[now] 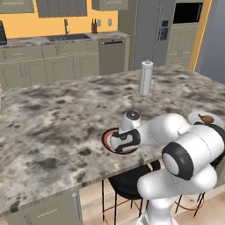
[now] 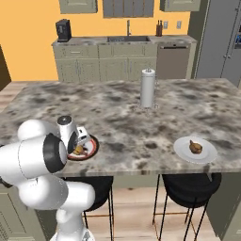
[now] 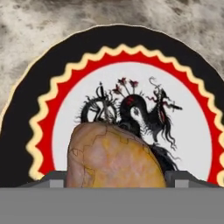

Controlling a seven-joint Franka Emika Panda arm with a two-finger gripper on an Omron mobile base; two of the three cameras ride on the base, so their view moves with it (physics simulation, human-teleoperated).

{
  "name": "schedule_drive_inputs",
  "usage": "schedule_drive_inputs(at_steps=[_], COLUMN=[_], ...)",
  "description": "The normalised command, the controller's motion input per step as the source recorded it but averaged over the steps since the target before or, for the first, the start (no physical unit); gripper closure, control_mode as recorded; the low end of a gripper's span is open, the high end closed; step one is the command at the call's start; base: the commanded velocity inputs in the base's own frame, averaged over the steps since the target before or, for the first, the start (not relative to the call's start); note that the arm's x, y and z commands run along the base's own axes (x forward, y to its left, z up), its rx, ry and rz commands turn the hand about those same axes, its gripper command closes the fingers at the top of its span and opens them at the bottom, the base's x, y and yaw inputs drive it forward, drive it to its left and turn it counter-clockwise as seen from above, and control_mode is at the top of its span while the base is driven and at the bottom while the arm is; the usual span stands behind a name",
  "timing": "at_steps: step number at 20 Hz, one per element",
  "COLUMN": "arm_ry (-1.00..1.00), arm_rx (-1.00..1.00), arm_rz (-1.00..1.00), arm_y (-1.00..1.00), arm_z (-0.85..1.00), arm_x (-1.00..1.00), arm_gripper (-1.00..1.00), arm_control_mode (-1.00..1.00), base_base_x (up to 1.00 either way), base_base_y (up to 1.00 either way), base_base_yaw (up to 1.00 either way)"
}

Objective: Take the chicken drumsticks from the pan and place one on each plate on the dining counter.

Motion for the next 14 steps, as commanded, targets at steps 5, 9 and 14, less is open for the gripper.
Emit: schedule_drive_inputs(at_steps=[5,9,14], arm_ry=[0.00,0.00,0.00], arm_rx=[0.00,0.00,0.00], arm_rz=[0.02,0.01,0.00], arm_y=[0.00,0.00,0.08], arm_z=[-0.06,-0.01,0.03], arm_x=[0.18,0.13,0.05], arm_gripper=[-1.00,-1.00,-1.00], arm_control_mode=[-1.00,-1.00,-1.00], base_base_x=[0.00,0.00,0.00], base_base_y=[0.00,0.00,0.00], base_base_yaw=[0.00,0.00,0.00])
